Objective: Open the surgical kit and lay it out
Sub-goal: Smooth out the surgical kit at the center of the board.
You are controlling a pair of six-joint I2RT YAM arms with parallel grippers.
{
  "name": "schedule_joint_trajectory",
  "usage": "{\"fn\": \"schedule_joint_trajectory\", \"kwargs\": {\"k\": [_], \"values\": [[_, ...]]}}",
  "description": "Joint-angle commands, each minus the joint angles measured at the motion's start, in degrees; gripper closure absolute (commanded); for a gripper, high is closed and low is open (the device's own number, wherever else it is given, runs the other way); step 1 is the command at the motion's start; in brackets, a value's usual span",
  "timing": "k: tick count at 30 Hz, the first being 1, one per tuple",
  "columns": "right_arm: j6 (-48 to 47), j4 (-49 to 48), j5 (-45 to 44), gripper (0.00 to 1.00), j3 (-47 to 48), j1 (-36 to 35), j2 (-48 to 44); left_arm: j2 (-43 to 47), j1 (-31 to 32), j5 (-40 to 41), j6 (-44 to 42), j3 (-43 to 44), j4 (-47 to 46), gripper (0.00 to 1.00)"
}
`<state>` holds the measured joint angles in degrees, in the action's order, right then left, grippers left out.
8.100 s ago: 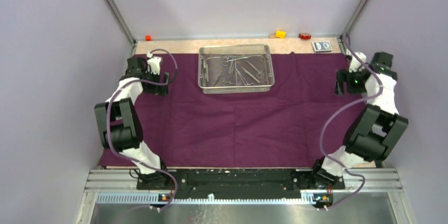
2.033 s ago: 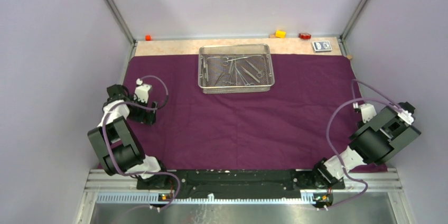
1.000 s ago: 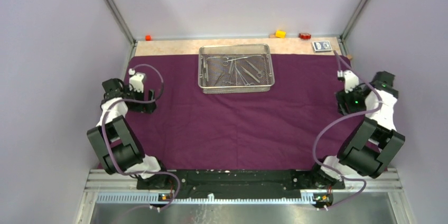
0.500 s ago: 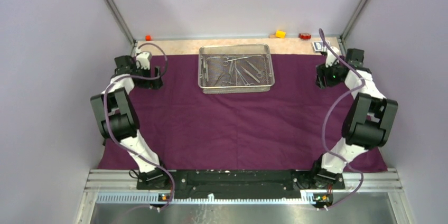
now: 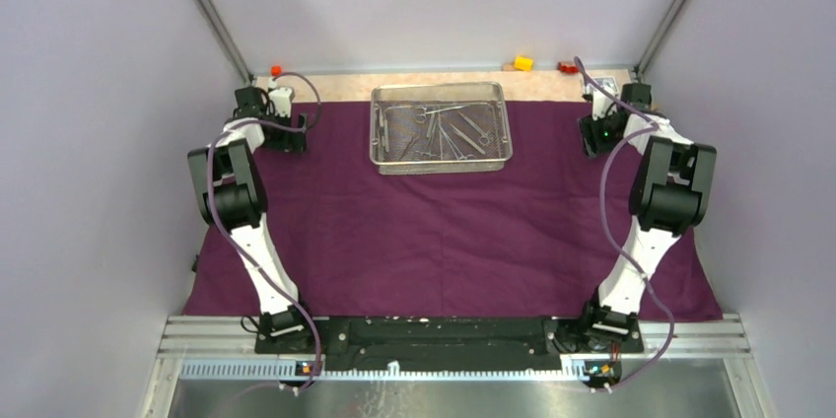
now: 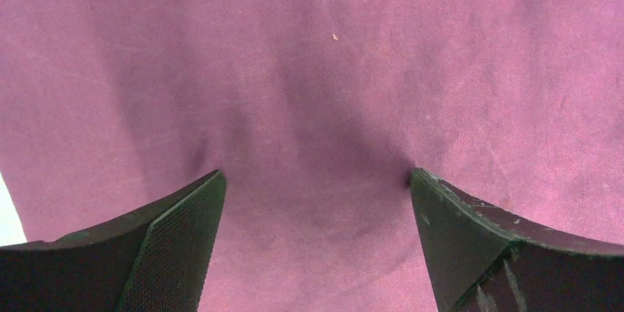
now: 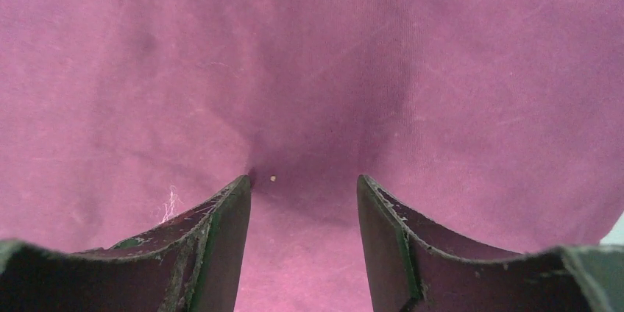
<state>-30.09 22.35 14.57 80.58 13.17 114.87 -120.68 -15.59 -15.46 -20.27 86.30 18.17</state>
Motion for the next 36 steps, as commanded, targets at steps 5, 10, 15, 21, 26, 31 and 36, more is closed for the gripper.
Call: {"fn": "schedule_joint_trajectory", "kwargs": {"k": [5,10,15,21,26,31,36], "values": [[-6.68,-1.71,-8.04,0.46,-1.19,0.57,2.03,-1.43,-1.62,9.12,-4.15,-1.45,1.26,0.01],[-9.08,-2.0,-10.73,0.47,-2.32,2.49,2.61,-0.45,-3.4,11.4,-5.83,-3.01,0.06,0.01],[-10.41,-0.26,-11.55,0.48,-0.84,4.92,2.19,1.04,-5.32,11.3,-6.7,-3.88,-0.77,0.01],[-9.04,3.18,-5.71,0.48,0.14,6.08,-3.38,6.94,-5.76,5.21,-5.07,-4.95,-0.62,0.01],[-6.14,2.48,4.91,0.48,-7.41,6.08,-15.03,16.93,-5.76,-2.08,-3.71,-10.36,-2.36,0.01],[-9.92,1.99,10.88,0.47,-22.05,2.17,-28.45,29.21,-5.76,-7.46,-5.66,-22.84,-3.9,0.01],[-16.44,5.18,11.57,0.47,-32.56,-9.39,-39.64,40.47,-5.76,-9.16,-10.11,-34.9,-3.31,0.01]]}}
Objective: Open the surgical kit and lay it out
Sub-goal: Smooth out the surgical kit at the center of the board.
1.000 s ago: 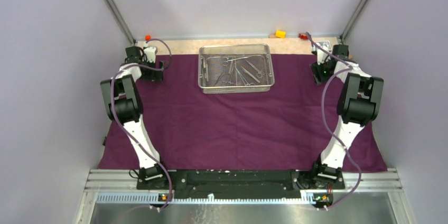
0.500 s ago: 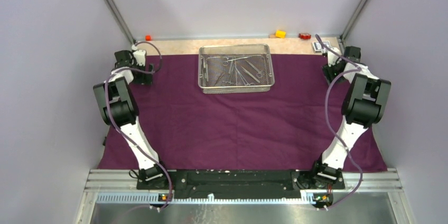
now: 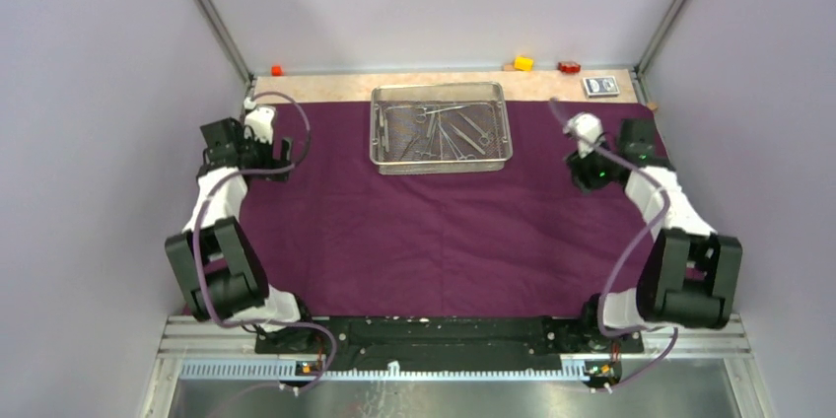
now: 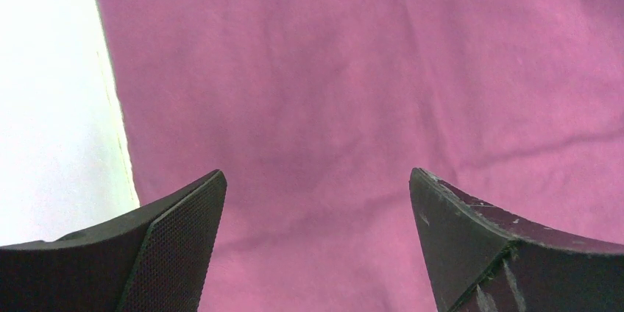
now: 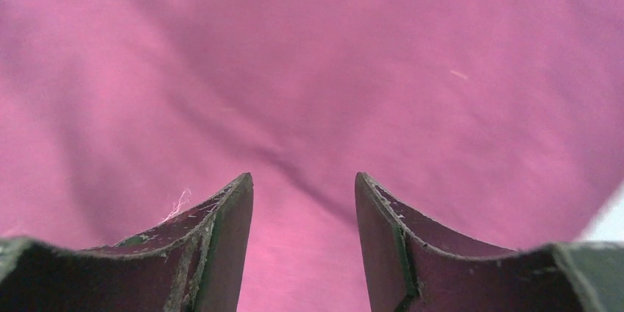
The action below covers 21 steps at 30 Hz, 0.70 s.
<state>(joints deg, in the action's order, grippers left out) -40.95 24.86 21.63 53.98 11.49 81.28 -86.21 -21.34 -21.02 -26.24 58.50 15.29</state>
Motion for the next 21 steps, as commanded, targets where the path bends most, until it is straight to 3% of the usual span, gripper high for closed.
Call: {"fn": "schedule_joint_trajectory", "kwargs": {"k": [1,6,11,21], "values": [[-6.43,2.87,4.49,0.48,-7.72,-10.49,-7.99,7.59,-0.01,-3.48,-4.85,-9.49,-0.31,0.01],[-8.51,2.64,1.65,0.49,-13.48,-28.03,-14.83,11.87,0.04,-1.65,-6.18,-13.99,-0.13,0.01],[-8.74,1.94,-3.22,0.51,-16.3,-41.05,-12.14,11.65,-0.01,-1.66,-4.81,-12.65,1.96,0.01],[-11.35,3.1,-6.29,0.58,-20.49,-53.01,-3.71,9.02,-0.01,-1.38,-3.89,-8.83,4.1,0.01]]}}
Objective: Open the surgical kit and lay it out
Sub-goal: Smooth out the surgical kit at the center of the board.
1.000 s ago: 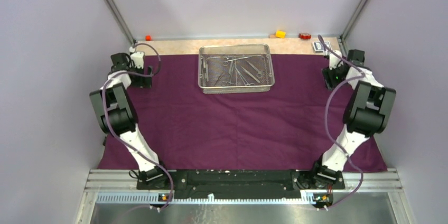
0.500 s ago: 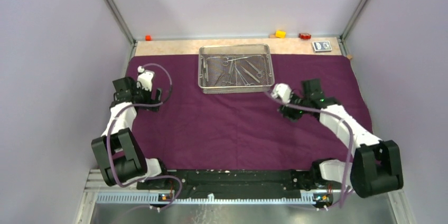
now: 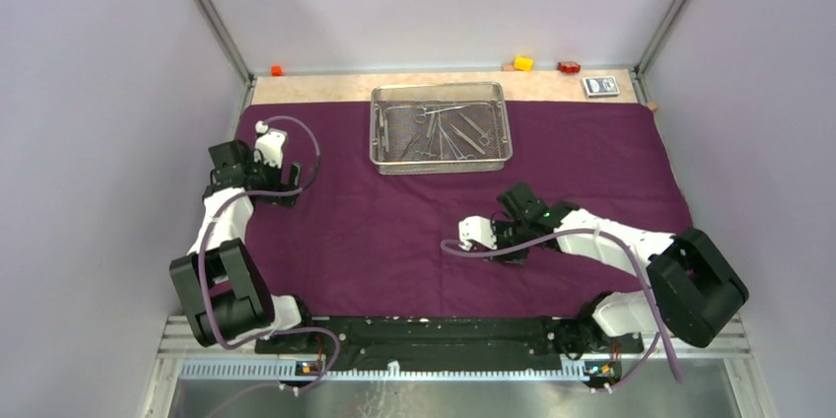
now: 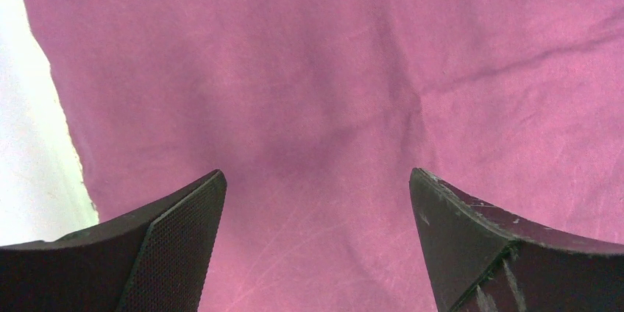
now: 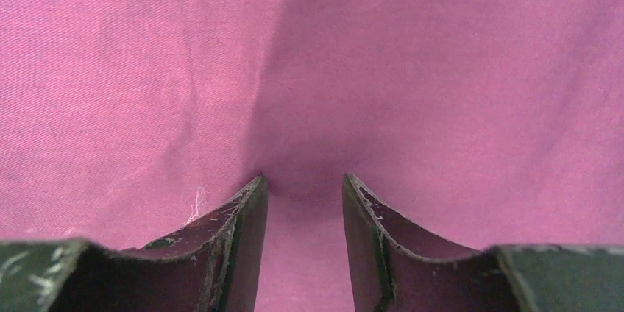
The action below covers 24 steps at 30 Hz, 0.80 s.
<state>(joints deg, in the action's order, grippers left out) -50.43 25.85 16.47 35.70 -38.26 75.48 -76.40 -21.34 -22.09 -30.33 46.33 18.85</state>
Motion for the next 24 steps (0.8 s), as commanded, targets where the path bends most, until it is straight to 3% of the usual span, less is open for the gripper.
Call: {"fn": "schedule_joint_trajectory", "kwargs": {"k": [1,9,15,24], "values": [[-2.05,2.85,-1.25,0.58,-2.77,-4.33,2.1,-1.41,-0.01,0.2,0.3,3.67,0.77,0.01],[-3.35,10.88,-0.54,0.6,-3.1,-11.67,-0.55,-6.27,-0.01,4.1,0.78,5.93,0.19,0.01],[-5.63,15.67,-7.0,0.6,-3.36,-12.41,-2.12,-8.28,-0.03,7.82,-0.13,6.34,0.35,0.01],[-9.24,19.4,-10.06,0.59,-3.0,-4.25,-6.91,-11.18,-0.05,17.86,-7.22,2.2,-0.48,0.01]]}}
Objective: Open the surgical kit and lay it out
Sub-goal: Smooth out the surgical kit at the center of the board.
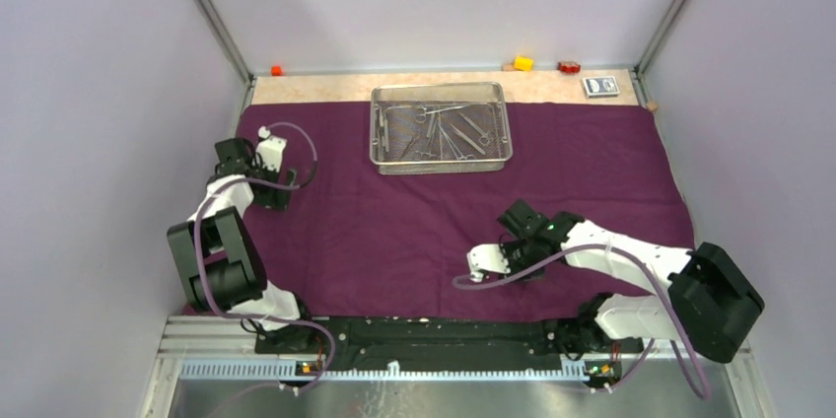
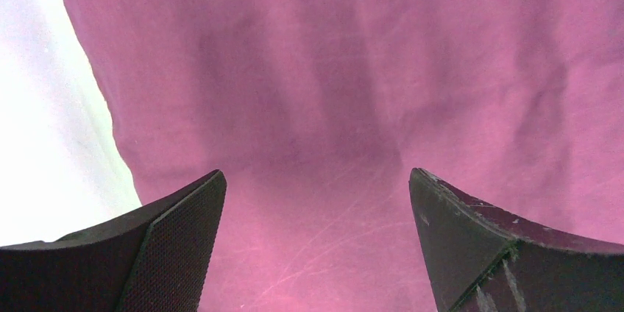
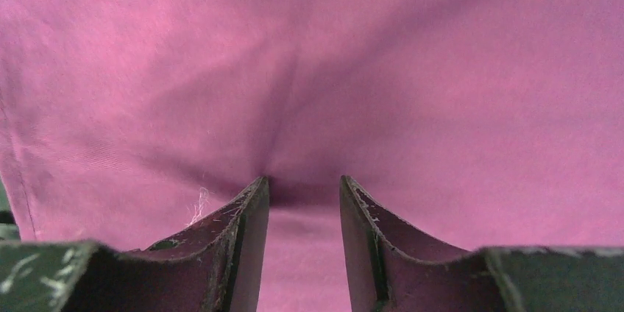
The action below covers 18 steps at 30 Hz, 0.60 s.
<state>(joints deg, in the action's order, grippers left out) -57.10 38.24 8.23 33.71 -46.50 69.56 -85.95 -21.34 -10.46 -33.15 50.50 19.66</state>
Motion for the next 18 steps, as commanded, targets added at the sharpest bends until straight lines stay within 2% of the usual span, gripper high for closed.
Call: {"fn": "schedule_joint_trajectory", "kwargs": {"k": [1,4,7,11,18], "values": [[-2.65,7.4,-1.52,0.59,-1.08,4.6,-1.33,-1.89,-0.08,8.0,-5.19,-2.99,-1.84,0.01],[-1.7,8.17,-0.7,0.59,-0.46,5.85,-3.31,-2.14,-0.44,9.92,-7.39,-5.58,-3.9,0.01],[-2.0,8.73,2.5,0.59,1.69,11.24,-5.82,-2.12,-1.37,11.77,-9.03,-7.41,-4.6,0.01],[-5.62,8.62,6.37,0.59,4.68,23.86,-5.89,-2.04,-2.95,11.81,-11.05,-8.98,-5.56,0.01],[-14.47,7.2,10.46,0.59,6.1,45.84,-0.36,-1.52,-5.17,8.65,-13.11,-9.92,-5.24,0.01]]}}
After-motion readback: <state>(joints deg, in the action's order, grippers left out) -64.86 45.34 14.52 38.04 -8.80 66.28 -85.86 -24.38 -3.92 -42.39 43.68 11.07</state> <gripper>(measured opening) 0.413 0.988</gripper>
